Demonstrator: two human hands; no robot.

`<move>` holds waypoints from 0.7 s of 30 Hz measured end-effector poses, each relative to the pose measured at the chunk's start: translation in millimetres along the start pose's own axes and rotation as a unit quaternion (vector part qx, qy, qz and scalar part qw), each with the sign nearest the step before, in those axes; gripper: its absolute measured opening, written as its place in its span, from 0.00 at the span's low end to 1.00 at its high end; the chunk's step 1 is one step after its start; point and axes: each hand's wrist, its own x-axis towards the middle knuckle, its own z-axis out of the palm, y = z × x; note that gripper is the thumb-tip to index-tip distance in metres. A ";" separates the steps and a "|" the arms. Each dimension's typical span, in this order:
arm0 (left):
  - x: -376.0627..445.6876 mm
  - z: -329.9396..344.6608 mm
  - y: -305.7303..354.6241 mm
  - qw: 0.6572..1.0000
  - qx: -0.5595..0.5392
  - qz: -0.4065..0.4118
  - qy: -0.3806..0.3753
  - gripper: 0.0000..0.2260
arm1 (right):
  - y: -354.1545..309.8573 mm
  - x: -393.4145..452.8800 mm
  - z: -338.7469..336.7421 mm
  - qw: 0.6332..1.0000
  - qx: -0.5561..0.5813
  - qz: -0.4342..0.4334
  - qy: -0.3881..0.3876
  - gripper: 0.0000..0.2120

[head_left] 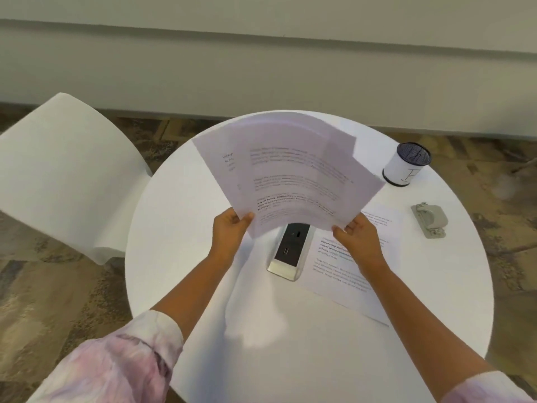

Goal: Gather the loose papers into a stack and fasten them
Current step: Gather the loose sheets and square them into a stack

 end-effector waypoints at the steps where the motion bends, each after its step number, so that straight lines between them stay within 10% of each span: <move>1: 1.3 1.0 3.1 1.000 0.007 0.002 -0.007 0.07 | -3.2 1.0 -1.0 1.000 -0.014 -0.006 0.002 0.18; 21: -2.3 17.6 9.2 0.996 0.033 0.007 -0.082 0.15 | -22.1 3.3 11.6 0.999 -0.007 0.033 0.029 0.19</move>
